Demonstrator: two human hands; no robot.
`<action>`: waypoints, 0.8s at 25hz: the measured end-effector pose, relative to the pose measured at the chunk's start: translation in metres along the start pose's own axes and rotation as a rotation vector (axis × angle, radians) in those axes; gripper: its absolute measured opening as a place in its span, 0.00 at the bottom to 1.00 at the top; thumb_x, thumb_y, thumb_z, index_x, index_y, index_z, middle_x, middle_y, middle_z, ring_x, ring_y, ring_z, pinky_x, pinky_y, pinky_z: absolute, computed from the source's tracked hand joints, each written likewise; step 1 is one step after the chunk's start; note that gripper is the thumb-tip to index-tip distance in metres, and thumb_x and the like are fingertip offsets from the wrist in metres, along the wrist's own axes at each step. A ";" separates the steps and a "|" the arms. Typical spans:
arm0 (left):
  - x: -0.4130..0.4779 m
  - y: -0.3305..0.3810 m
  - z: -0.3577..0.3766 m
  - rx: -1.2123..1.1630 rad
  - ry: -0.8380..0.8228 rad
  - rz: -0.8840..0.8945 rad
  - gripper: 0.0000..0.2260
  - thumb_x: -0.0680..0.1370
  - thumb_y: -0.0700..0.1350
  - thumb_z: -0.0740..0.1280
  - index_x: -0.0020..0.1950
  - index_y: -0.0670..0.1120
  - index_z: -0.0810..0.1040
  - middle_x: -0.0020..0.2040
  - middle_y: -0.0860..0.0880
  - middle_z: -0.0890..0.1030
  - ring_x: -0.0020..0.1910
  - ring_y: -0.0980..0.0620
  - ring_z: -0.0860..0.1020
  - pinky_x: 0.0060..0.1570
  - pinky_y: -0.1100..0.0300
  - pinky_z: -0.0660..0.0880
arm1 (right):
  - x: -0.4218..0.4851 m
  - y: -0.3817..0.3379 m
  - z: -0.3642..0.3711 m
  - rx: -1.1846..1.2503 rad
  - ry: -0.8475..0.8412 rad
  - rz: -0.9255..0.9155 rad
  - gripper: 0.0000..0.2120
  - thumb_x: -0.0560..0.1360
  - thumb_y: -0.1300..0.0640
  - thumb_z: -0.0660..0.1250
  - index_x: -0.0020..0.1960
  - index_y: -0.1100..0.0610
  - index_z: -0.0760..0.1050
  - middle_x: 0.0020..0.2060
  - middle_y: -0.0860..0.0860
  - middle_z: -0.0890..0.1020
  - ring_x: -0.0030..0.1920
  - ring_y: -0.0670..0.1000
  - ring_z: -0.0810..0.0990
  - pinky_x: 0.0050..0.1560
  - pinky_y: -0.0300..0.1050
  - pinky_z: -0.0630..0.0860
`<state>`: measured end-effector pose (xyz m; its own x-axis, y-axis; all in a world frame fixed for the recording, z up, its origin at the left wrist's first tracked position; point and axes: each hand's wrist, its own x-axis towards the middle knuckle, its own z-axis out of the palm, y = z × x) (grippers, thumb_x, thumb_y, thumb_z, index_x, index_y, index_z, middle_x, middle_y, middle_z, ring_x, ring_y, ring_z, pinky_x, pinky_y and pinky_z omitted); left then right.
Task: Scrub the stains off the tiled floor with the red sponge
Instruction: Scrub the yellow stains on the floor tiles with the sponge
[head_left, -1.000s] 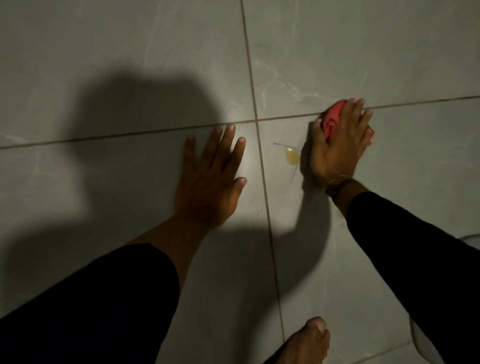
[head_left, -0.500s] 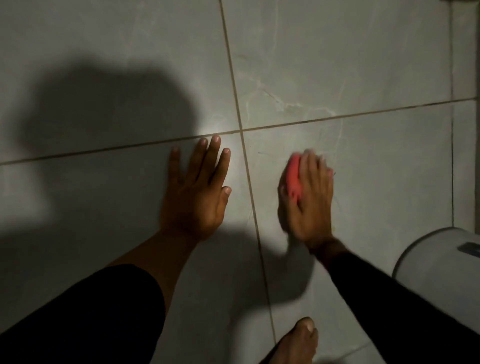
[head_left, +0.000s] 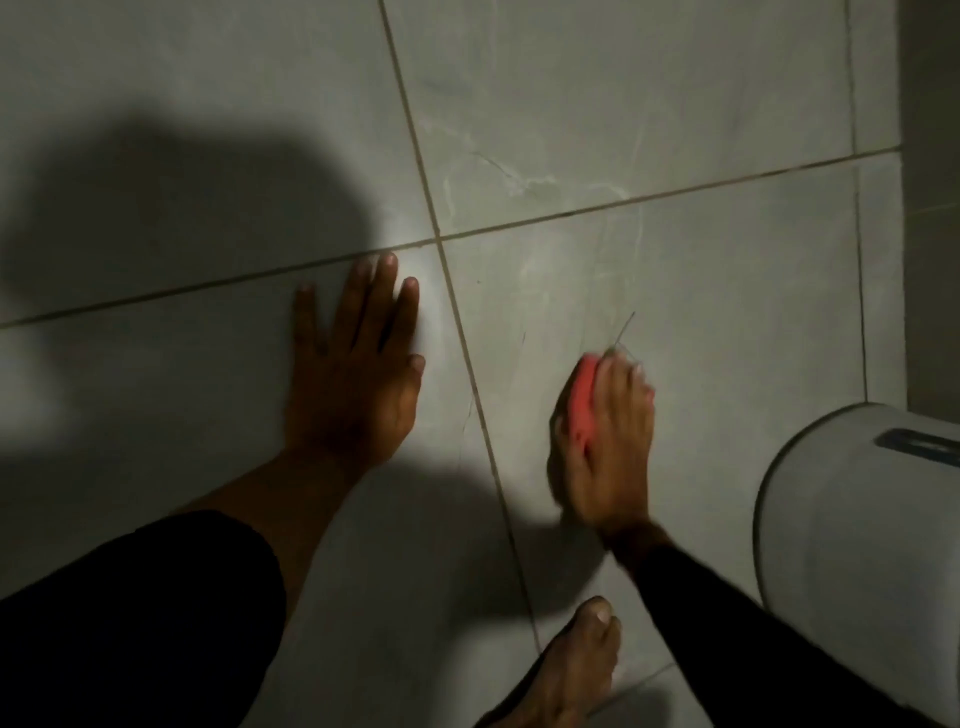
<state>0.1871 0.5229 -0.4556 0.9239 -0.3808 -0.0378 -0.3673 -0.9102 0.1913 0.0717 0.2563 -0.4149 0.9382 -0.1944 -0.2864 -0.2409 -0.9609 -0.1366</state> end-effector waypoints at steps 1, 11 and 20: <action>0.000 0.000 0.003 0.006 -0.002 0.000 0.31 0.86 0.55 0.52 0.87 0.45 0.52 0.88 0.41 0.51 0.88 0.38 0.50 0.80 0.27 0.50 | 0.047 -0.001 -0.011 0.067 0.062 0.141 0.38 0.83 0.46 0.56 0.87 0.62 0.49 0.87 0.61 0.50 0.88 0.63 0.45 0.84 0.71 0.50; 0.000 0.001 0.000 0.005 -0.017 0.003 0.33 0.84 0.55 0.54 0.87 0.45 0.54 0.88 0.41 0.51 0.88 0.39 0.50 0.81 0.27 0.47 | -0.063 -0.024 0.015 -0.049 -0.079 -0.089 0.39 0.84 0.41 0.54 0.88 0.55 0.44 0.87 0.51 0.38 0.87 0.55 0.36 0.85 0.65 0.47; 0.002 0.001 0.002 -0.006 -0.030 -0.004 0.31 0.84 0.54 0.53 0.87 0.45 0.55 0.88 0.41 0.54 0.88 0.39 0.51 0.80 0.26 0.47 | 0.072 -0.108 0.018 -0.003 0.128 -0.313 0.34 0.84 0.46 0.57 0.86 0.58 0.57 0.86 0.60 0.58 0.87 0.63 0.51 0.86 0.68 0.48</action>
<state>0.1877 0.5206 -0.4576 0.9215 -0.3822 -0.0684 -0.3631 -0.9107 0.1972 0.1608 0.3496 -0.4380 0.9902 0.0867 -0.1093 0.0640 -0.9785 -0.1961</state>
